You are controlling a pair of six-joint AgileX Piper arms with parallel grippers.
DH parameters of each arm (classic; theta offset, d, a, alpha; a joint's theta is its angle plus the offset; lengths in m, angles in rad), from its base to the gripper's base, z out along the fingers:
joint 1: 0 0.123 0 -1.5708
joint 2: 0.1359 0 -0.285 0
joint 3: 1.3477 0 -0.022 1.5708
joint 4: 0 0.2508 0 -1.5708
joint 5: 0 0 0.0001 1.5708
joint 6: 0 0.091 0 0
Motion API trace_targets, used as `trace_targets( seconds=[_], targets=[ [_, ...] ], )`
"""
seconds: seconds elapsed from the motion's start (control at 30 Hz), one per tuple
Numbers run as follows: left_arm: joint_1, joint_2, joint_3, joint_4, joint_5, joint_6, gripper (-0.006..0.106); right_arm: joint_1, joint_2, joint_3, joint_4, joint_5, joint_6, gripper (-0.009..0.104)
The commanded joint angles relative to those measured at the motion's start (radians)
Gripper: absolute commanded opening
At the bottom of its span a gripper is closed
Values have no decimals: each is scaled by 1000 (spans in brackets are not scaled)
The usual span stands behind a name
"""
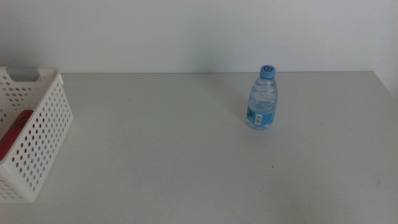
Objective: Use arms to grab the bottles and put them into the dustbin to the left of the table.
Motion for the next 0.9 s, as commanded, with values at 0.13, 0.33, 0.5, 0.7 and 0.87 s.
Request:
trace_targets(
  seconds=[0.13, 0.33, 0.5, 0.7, 0.87],
  targets=[
    [66, 107, -83, -107, -13, 128, -1, -5, -22, -10, -12, -75, -9, 71],
    [66, 236, -83, -107, -31, 245, -1, -5, -22, -10, -12, -75, -9, 71],
    [66, 307, -82, -116, -118, 246, -1, -5, -22, -10, -12, -75, -9, 71],
    [64, 366, -82, -132, -146, 257, -1, -5, -22, -10, -12, -75, -9, 71],
    [64, 416, -82, -157, -105, 286, 8, -5, -22, -10, -12, -75, -9, 71]
  ],
)
